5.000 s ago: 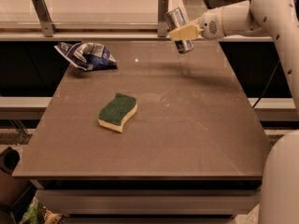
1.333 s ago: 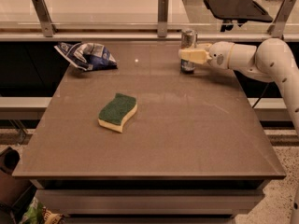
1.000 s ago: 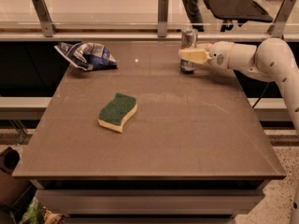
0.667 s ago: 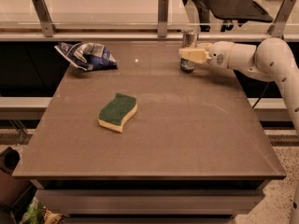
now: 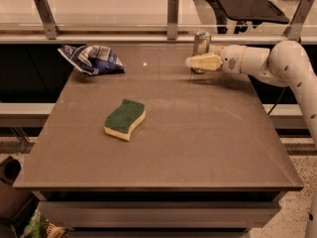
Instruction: Place redbull can upright
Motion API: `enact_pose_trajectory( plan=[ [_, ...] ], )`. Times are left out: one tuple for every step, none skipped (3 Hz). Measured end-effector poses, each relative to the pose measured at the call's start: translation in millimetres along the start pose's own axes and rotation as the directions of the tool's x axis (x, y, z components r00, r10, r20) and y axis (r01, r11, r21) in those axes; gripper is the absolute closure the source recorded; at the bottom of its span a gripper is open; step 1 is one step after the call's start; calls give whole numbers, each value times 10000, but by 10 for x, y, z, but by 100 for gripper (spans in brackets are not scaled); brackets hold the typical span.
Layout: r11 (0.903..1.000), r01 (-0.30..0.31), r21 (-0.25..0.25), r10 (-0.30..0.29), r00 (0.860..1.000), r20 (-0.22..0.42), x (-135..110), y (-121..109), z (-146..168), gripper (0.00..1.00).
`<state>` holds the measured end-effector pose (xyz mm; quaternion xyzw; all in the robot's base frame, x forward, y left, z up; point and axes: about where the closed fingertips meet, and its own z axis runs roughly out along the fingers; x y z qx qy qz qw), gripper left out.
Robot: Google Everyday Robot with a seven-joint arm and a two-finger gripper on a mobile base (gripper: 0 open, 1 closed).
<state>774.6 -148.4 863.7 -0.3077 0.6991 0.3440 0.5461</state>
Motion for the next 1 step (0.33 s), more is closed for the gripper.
enact_pose_trajectory(
  plan=[
    [10000, 0, -2, 0, 10000, 0, 0, 1, 1, 0]
  ],
)
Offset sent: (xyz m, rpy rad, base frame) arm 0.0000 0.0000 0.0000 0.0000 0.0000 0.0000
